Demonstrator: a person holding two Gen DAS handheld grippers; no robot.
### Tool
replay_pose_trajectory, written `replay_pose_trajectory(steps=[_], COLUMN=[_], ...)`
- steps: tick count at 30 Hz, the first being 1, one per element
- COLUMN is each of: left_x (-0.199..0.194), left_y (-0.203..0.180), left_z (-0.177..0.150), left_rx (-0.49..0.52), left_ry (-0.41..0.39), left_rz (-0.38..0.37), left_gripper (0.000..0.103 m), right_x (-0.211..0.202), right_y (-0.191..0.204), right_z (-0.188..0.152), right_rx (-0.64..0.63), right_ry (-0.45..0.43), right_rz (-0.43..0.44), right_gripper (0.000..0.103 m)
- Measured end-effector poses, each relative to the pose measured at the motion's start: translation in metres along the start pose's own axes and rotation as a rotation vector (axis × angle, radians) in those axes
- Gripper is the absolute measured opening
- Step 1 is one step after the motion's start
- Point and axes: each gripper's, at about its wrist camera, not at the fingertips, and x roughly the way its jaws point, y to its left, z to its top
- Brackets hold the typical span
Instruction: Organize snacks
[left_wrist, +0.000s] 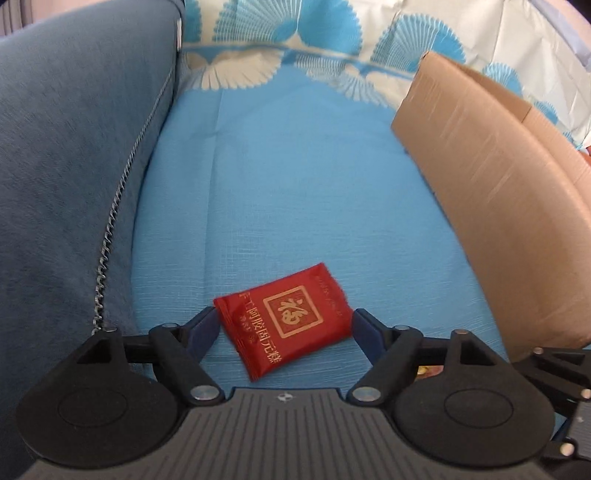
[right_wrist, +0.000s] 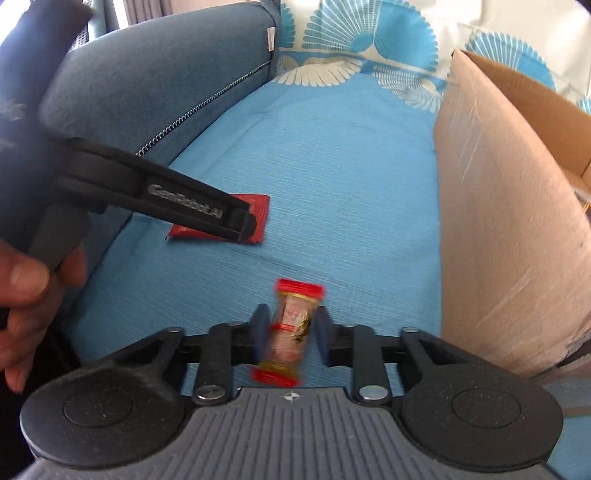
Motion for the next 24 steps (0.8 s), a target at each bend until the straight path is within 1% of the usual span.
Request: replay_pose_trajectory(steps=[3, 5, 7, 8, 10, 13, 15, 17, 19, 20, 21, 22, 23, 24], left_x=[0.004, 0.004, 0.004, 0.004, 0.005, 0.007, 0.008, 0.01, 0.008, 0.008, 0.007, 0.005, 0.003, 0.001], left_y=[-0.006, -0.013, -0.016, -0.016, -0.013, -0.01, -0.012, -0.015, -0.018, -0.02, -0.02, -0.019, -0.018, -0.016], left_z=[0.0, -0.001, -0.001, -0.002, -0.001, 0.001, 0.002, 0.003, 0.003, 0.003, 0.003, 0.003, 0.003, 0.003], left_rx=[0.042, 0.082, 0.098, 0.095, 0.074, 0.044, 0.051, 0.066, 0.079, 0.084, 0.087, 0.082, 0.069, 0.057], left_ry=[-0.002, -0.011, -0.016, -0.015, -0.007, 0.002, 0.0, -0.006, -0.03, -0.039, -0.046, -0.055, -0.064, -0.07], left_rz=[0.019, 0.04, 0.049, 0.05, 0.051, 0.046, 0.054, 0.07, 0.078, 0.08, 0.08, 0.076, 0.065, 0.057], left_gripper=[0.088, 0.088, 0.088, 0.089, 0.095, 0.096, 0.096, 0.095, 0.083, 0.081, 0.074, 0.062, 0.055, 0.042], right_x=[-0.004, -0.007, -0.008, -0.008, -0.007, -0.007, 0.002, 0.003, 0.003, 0.003, 0.003, 0.002, 0.001, 0.0], right_y=[-0.001, -0.001, -0.001, -0.001, -0.001, 0.001, -0.001, -0.001, -0.001, -0.001, -0.001, -0.001, -0.001, -0.001], right_z=[0.0, 0.0, 0.001, 0.001, 0.0, 0.0, 0.007, 0.007, 0.007, 0.007, 0.008, 0.008, 0.007, 0.007], right_rx=[0.005, 0.004, 0.001, -0.001, 0.0, -0.009, -0.007, -0.007, -0.015, -0.017, -0.018, -0.016, -0.011, -0.006], right_ry=[0.015, 0.02, 0.021, 0.022, 0.03, 0.03, 0.033, 0.034, 0.033, 0.032, 0.031, 0.03, 0.028, 0.024], right_rz=[-0.004, -0.007, 0.0, 0.002, -0.002, -0.007, -0.007, -0.005, -0.006, -0.005, -0.005, -0.003, -0.003, -0.002], right_gripper=[0.023, 0.024, 0.024, 0.024, 0.024, 0.024, 0.024, 0.024, 0.024, 0.024, 0.023, 0.021, 0.019, 0.019])
